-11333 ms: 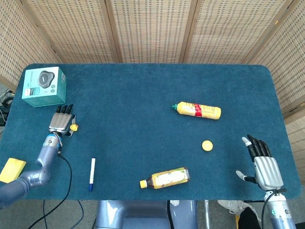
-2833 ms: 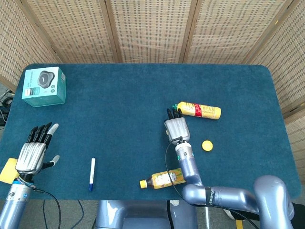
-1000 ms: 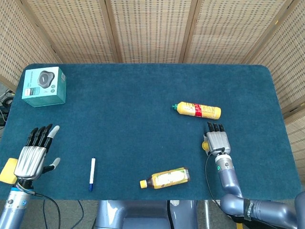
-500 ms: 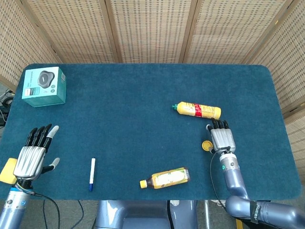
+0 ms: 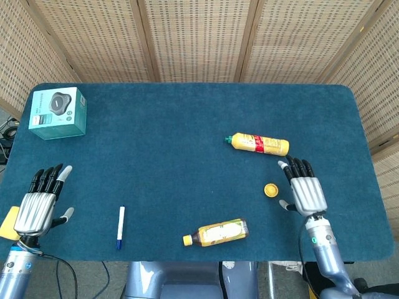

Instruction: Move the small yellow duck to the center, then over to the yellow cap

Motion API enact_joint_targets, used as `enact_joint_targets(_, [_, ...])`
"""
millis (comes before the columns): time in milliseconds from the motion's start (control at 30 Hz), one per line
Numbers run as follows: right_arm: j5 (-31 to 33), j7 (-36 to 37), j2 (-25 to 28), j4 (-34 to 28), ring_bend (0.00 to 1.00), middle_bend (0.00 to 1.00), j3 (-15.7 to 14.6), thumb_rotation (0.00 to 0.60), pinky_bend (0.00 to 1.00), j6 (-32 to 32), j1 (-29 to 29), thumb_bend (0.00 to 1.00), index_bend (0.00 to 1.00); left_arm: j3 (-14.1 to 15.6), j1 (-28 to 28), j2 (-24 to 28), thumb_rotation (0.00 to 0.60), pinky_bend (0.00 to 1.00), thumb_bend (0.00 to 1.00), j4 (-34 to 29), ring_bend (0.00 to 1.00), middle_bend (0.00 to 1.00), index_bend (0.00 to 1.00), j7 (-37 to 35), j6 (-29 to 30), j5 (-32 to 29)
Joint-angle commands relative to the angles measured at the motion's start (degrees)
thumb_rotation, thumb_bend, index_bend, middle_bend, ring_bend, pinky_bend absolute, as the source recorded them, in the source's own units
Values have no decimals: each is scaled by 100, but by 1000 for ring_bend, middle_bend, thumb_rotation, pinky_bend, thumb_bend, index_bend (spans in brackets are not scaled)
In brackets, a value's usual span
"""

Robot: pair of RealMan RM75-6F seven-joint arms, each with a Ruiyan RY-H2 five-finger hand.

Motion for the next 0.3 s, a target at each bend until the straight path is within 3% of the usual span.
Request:
enact_joint_targets(33, [-776, 751, 138, 400, 0, 0, -418, 600, 0, 605, -573, 98, 77, 23, 35, -7, 600, 0, 257, 43, 0, 0, 0, -6, 30, 3])
enact_joint_targets(300, [-1490, 1457, 158, 1026, 0, 0, -612, 600, 0, 1102, -1121, 94, 76, 37, 95, -17, 600, 0, 257, 189, 0, 0, 0, -160, 74, 39])
